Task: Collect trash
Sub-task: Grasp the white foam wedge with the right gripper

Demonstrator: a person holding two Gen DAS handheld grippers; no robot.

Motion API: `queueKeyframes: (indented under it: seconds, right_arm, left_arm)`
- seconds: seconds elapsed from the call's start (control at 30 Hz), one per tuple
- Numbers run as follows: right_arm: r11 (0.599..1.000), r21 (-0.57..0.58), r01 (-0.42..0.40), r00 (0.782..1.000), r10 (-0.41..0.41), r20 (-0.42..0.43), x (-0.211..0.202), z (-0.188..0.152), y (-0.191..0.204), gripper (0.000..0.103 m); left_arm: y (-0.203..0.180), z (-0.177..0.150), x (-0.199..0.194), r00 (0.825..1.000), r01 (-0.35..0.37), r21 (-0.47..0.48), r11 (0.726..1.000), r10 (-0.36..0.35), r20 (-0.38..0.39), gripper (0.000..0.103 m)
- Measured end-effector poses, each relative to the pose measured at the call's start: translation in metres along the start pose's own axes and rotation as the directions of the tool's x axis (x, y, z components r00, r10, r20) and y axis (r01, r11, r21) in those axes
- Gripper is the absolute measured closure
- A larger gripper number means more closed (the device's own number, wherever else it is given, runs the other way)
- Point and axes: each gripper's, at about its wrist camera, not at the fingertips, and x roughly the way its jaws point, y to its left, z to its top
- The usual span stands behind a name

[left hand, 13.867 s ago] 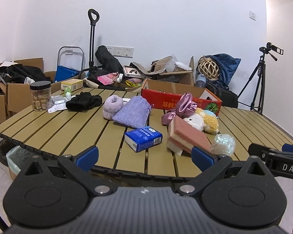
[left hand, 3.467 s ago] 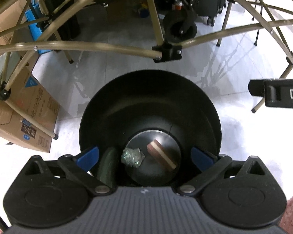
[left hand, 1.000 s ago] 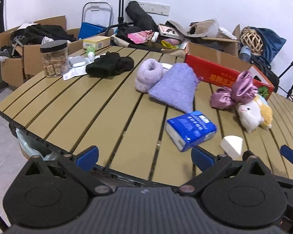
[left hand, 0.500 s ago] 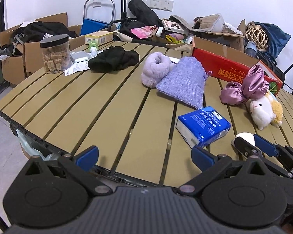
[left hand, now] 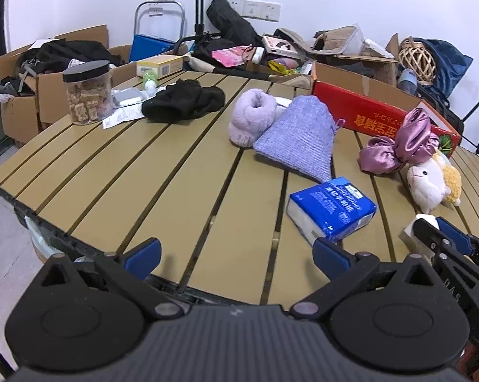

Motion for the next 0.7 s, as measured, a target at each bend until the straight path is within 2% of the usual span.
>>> queueKeyframes:
  seconds: [0.27, 0.5, 0.7]
  right_arm:
    - [0.995, 0.058, 0.078, 0.997, -0.078, 0.011, -0.011, 0.001, -0.029, 0.079]
    - [0.985, 0.109, 0.132, 0.99, -0.136, 0.026, -0.024, 0.001, -0.057, 0.079]
    - [0.975, 0.137, 0.177, 0.982, -0.183, 0.035, -0.034, 0.001, -0.076, 0.079]
  left_arm:
    - [-0.023, 0.002, 0.001, 0.998, 0.068, 0.058, 0.996, -0.069, 0.007, 0.0]
    - [-0.047, 0.008, 0.01, 0.995, 0.099, 0.074, 0.992, -0.101, 0.017, 0.0]
    - [-0.068, 0.013, 0.025, 0.997, 0.078, 0.067, 0.995, -0.079, 0.017, 0.0]
